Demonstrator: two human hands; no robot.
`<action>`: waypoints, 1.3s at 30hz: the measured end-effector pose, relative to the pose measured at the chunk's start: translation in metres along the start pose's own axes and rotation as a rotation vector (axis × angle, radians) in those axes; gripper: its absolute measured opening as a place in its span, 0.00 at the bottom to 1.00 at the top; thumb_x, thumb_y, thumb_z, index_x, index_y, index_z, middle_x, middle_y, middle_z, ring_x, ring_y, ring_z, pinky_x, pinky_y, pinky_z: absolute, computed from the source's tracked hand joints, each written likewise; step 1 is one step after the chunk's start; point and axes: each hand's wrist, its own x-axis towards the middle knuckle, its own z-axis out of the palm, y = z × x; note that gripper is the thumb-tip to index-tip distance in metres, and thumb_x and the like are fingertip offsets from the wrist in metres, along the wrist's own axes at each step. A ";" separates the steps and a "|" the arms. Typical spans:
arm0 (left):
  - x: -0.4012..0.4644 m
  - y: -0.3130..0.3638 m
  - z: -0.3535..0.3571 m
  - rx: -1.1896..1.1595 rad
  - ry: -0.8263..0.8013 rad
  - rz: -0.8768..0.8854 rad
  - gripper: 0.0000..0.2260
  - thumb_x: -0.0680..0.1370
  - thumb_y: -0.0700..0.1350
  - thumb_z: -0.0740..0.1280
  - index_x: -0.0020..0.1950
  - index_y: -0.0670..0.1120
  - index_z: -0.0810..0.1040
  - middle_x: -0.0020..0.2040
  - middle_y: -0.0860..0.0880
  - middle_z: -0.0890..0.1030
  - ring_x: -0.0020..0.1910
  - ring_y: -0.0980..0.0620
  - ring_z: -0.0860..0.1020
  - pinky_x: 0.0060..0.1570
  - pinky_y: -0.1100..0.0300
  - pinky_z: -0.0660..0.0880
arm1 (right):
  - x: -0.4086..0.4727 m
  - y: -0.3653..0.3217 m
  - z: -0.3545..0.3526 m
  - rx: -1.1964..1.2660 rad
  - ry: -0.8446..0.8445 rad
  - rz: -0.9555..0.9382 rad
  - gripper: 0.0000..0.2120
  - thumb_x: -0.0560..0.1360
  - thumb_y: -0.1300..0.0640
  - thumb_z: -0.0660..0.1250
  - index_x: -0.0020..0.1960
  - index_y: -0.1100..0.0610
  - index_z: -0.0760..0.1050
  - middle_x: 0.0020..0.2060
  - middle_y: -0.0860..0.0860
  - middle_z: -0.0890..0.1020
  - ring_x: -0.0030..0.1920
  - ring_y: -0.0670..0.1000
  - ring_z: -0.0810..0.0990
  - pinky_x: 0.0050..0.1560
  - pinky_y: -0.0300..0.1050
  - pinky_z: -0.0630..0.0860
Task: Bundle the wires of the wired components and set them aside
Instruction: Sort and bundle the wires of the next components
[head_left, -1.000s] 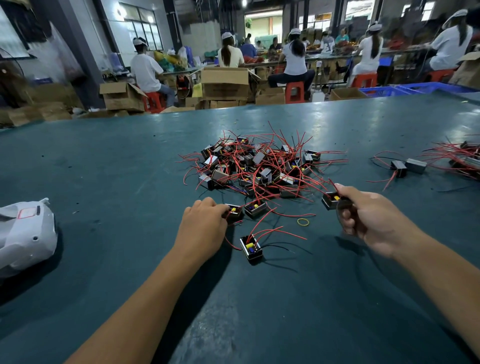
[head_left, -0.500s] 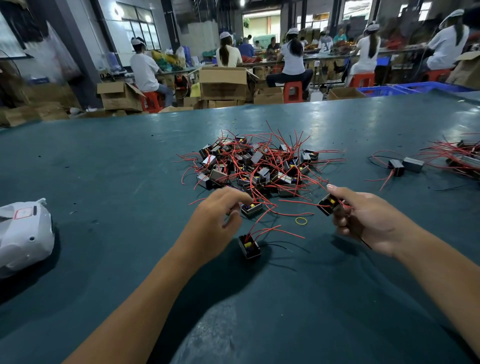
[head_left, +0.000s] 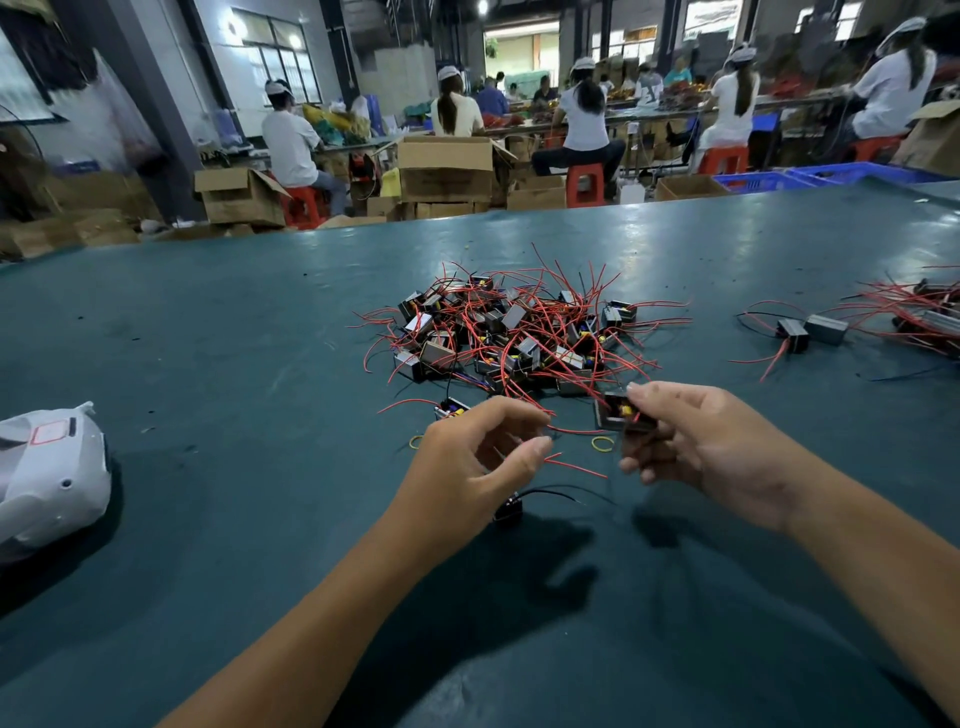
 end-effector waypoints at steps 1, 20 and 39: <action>-0.001 0.001 0.004 -0.073 -0.005 -0.046 0.10 0.75 0.54 0.70 0.55 0.54 0.81 0.43 0.48 0.83 0.37 0.50 0.81 0.36 0.55 0.78 | -0.002 0.000 0.004 0.020 -0.054 -0.024 0.12 0.71 0.48 0.69 0.43 0.57 0.79 0.35 0.60 0.82 0.34 0.56 0.83 0.30 0.41 0.78; -0.002 0.005 0.009 0.258 -0.072 0.227 0.14 0.76 0.50 0.73 0.58 0.45 0.81 0.42 0.59 0.81 0.39 0.65 0.76 0.41 0.70 0.72 | -0.018 0.008 0.033 0.084 -0.276 0.145 0.24 0.66 0.67 0.65 0.62 0.61 0.68 0.36 0.55 0.80 0.36 0.56 0.82 0.31 0.45 0.80; 0.002 0.004 0.000 0.070 -0.027 0.031 0.08 0.75 0.61 0.68 0.52 0.62 0.78 0.35 0.54 0.78 0.31 0.54 0.74 0.34 0.49 0.76 | -0.015 0.003 0.016 -0.479 -0.177 -0.240 0.17 0.70 0.61 0.66 0.56 0.47 0.74 0.35 0.50 0.79 0.31 0.48 0.73 0.31 0.44 0.71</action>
